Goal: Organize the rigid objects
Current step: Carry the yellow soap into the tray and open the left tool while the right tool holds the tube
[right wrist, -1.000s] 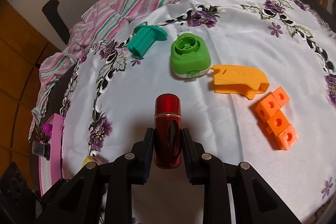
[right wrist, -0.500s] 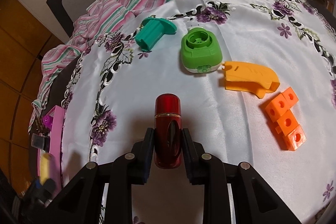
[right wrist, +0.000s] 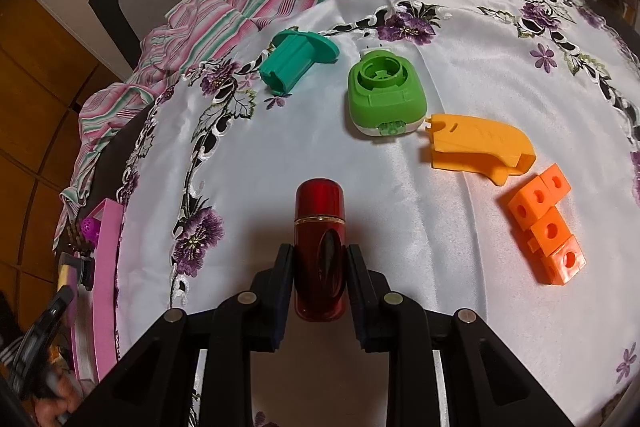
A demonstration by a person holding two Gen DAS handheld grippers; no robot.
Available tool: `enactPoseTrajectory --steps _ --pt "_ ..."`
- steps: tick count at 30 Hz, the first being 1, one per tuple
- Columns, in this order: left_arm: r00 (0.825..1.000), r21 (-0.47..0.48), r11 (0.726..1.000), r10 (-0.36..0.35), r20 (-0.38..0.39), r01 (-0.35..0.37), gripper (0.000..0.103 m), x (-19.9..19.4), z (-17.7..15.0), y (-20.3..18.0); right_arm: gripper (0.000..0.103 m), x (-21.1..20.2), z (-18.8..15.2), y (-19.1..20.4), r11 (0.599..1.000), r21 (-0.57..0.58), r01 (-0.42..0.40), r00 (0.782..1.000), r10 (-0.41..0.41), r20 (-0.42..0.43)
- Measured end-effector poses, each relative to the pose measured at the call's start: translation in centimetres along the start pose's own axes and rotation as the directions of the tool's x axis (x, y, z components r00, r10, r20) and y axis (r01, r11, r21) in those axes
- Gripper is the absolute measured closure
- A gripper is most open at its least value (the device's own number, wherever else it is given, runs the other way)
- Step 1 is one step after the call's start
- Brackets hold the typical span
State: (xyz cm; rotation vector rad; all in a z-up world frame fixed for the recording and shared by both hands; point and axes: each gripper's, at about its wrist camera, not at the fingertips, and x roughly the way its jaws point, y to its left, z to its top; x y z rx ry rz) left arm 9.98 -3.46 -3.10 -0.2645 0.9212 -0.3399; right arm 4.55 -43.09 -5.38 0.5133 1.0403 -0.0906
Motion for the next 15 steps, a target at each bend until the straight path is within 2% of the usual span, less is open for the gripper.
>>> enactPoseTrajectory --steps 6,8,9,11,15 --pt "0.995 -0.029 0.996 0.082 -0.057 -0.083 0.059 2.3 1.3 2.6 0.077 0.1 -0.1 0.1 1.000 -0.010 0.014 1.000 -0.014 -0.004" --pt "0.995 -0.088 0.995 0.045 -0.090 -0.053 0.059 3.1 1.7 3.7 0.077 0.1 -0.1 0.0 1.000 -0.006 0.013 1.000 -0.013 -0.003" --pt "0.994 -0.105 0.992 0.056 -0.099 -0.066 0.059 3.4 2.0 4.2 0.077 0.1 0.0 0.0 1.000 -0.005 0.014 1.000 -0.014 -0.002" --pt "0.991 -0.115 0.989 0.084 -0.102 -0.096 0.060 3.6 2.2 4.6 0.077 0.2 0.0 0.0 1.000 -0.005 0.017 1.000 -0.017 -0.003" --pt "0.996 -0.171 0.983 0.051 -0.078 -0.064 0.053 2.5 2.4 5.3 0.077 0.2 0.0 0.1 1.000 -0.011 0.023 1.000 -0.023 -0.003"
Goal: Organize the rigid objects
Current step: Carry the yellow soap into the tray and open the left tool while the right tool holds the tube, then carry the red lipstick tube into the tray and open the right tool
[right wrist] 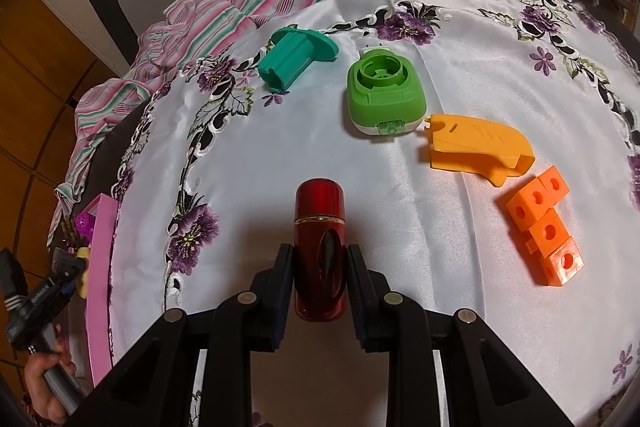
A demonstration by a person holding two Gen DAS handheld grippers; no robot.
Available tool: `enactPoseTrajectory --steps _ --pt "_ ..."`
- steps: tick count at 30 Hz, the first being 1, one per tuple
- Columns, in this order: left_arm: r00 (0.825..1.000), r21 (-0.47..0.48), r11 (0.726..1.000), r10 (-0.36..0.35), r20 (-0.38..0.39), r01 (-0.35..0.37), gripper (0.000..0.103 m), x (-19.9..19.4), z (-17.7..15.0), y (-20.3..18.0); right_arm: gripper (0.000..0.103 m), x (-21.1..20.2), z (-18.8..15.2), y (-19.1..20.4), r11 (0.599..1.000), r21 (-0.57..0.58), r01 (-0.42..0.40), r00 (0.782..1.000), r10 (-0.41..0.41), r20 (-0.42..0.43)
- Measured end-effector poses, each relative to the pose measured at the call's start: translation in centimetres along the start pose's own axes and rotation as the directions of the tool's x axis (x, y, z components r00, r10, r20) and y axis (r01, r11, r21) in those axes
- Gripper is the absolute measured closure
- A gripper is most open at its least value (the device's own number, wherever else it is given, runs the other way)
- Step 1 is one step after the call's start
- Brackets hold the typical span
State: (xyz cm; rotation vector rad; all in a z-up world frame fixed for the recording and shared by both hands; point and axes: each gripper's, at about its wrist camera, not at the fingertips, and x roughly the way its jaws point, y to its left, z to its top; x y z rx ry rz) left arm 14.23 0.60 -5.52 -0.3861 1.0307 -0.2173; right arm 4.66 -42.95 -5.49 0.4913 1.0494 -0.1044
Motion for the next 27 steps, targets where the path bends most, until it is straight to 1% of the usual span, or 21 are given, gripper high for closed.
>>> enactPoseTrajectory --steps 2,5,6,8,11,14,18,19,22,25,27 --pt "1.000 -0.009 1.000 -0.008 0.018 0.008 0.051 -1.1 -0.3 0.0 0.077 0.0 0.0 0.1 1.000 -0.002 0.000 1.000 0.000 0.001" --pt "0.998 0.007 1.000 -0.008 0.059 0.008 0.045 -2.9 -1.5 -0.1 0.077 -0.1 0.0 0.1 1.000 -0.005 -0.003 1.000 0.003 0.005" --pt "0.998 0.014 1.000 -0.016 0.061 0.015 0.045 -3.3 -2.0 -0.1 0.077 -0.1 0.0 0.2 1.000 -0.007 -0.005 1.000 0.005 0.006" --pt "0.998 0.020 0.999 -0.040 0.050 0.039 0.045 -3.9 -3.2 -0.1 0.077 -0.2 -0.1 0.3 1.000 -0.009 -0.010 1.000 0.010 0.007" --pt "0.998 0.036 0.998 -0.055 0.031 0.054 0.045 -4.2 -4.6 -0.2 0.077 -0.3 -0.3 0.8 0.999 -0.030 -0.014 1.000 0.014 0.005" --pt "0.999 0.077 0.996 -0.041 0.016 0.039 0.045 -4.3 -5.7 -0.5 0.077 -0.4 -0.5 1.8 0.997 -0.070 -0.016 1.000 0.017 0.008" --pt "0.999 0.112 0.993 -0.030 0.012 0.029 0.045 -4.4 -6.5 -0.9 0.077 -0.9 -1.1 3.7 0.988 -0.156 -0.016 0.999 0.021 0.029" --pt "0.999 0.118 0.993 -0.029 0.013 0.027 0.045 -4.6 -6.6 -0.9 0.077 -1.1 -1.4 4.2 0.986 -0.167 -0.028 0.999 0.035 0.039" --pt "1.000 0.128 0.992 -0.021 0.017 0.019 0.045 -4.9 -6.8 -0.9 0.077 -0.9 -2.2 5.5 0.983 -0.156 -0.094 0.995 0.097 0.015" --pt "1.000 0.147 0.989 -0.007 0.018 0.004 0.045 -5.1 -7.1 -1.0 0.077 -0.9 -3.2 7.8 0.971 -0.207 -0.116 0.993 0.121 0.009" --pt "1.000 0.159 0.987 -0.004 0.020 0.001 0.045 -5.3 -7.4 -1.2 0.077 -0.9 -3.8 9.5 0.963 -0.218 -0.158 0.987 0.161 -0.004"
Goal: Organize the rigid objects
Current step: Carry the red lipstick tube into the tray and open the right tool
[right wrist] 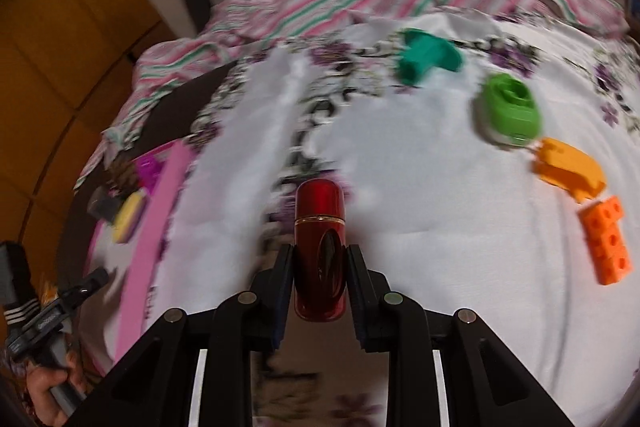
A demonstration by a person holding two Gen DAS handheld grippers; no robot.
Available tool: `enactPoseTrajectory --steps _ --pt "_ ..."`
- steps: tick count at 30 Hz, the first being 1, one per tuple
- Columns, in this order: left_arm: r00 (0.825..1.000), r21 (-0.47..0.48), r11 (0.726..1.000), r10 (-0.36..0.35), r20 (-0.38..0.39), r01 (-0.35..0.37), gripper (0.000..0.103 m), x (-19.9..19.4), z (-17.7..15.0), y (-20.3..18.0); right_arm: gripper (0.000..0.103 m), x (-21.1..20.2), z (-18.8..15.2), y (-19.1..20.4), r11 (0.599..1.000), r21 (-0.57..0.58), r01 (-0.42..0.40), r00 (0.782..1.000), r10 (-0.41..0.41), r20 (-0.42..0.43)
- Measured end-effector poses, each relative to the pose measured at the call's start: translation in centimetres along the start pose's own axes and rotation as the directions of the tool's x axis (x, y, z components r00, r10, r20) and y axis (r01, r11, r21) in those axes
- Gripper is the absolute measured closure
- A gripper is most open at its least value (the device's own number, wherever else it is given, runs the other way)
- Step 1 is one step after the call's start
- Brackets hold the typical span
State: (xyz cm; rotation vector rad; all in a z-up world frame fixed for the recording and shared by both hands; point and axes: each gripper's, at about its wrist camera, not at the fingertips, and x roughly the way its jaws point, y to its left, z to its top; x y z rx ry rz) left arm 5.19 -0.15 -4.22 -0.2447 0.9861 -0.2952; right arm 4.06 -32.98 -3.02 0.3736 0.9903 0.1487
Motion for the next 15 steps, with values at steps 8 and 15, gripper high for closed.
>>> enactPoseTrajectory --steps 8,15 --pt "1.000 0.011 1.000 0.005 0.000 -0.005 0.045 -0.9 -0.7 0.1 0.077 1.9 -0.7 8.8 0.984 -0.076 -0.161 0.986 0.158 -0.046" --pt "1.000 0.001 1.000 0.011 0.005 -0.011 0.045 -1.7 -1.1 0.8 0.077 5.0 -0.3 15.9 0.970 -0.157 -0.183 0.981 0.172 -0.086"
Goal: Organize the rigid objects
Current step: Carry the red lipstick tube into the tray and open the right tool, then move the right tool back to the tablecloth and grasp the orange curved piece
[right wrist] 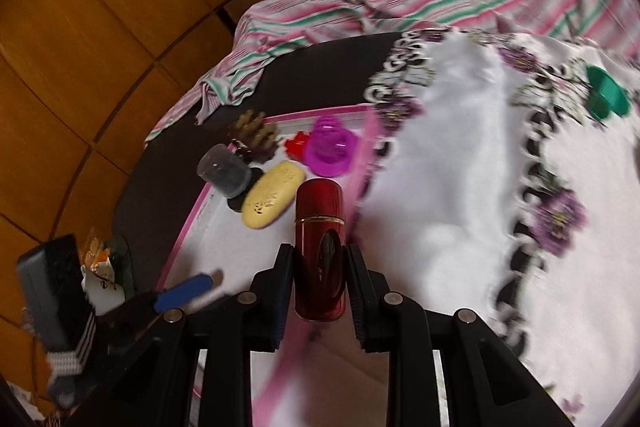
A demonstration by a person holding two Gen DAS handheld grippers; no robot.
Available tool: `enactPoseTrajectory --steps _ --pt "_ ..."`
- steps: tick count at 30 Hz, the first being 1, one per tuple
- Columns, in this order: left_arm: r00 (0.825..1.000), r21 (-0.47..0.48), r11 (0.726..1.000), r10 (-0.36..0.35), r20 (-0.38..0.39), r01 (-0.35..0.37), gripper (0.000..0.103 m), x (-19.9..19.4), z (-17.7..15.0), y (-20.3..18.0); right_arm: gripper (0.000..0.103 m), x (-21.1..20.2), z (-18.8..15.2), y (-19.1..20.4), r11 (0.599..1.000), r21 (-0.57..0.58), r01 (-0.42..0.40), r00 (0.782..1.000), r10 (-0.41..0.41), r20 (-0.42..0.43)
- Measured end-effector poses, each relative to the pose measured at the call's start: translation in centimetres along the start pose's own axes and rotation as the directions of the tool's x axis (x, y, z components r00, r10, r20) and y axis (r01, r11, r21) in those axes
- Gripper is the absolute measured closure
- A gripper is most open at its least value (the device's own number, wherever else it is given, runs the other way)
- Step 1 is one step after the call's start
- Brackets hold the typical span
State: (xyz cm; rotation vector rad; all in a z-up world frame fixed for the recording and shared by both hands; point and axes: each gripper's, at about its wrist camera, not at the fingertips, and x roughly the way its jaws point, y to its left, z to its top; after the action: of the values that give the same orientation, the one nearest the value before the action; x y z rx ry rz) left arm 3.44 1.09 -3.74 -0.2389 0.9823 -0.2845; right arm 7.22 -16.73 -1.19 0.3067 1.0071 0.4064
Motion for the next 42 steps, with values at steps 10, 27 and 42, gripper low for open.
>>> enactPoseTrajectory --steps 10,27,42 --pt "1.000 -0.008 1.000 0.011 0.010 -0.011 0.045 -1.0 -0.6 1.1 0.077 5.0 1.7 1.7 0.994 0.008 0.110 0.993 -0.110 -0.039" --pt "0.997 -0.018 0.996 -0.082 0.002 0.082 0.045 -0.9 -0.8 -0.4 0.065 -1.1 -0.3 0.2 0.984 -0.033 0.173 0.981 -0.169 0.093" --pt "0.983 0.129 0.975 -0.179 -0.028 0.181 0.045 -0.8 -1.1 -6.5 0.061 -6.2 -1.8 -7.1 0.954 0.075 0.291 0.948 -0.298 0.109"
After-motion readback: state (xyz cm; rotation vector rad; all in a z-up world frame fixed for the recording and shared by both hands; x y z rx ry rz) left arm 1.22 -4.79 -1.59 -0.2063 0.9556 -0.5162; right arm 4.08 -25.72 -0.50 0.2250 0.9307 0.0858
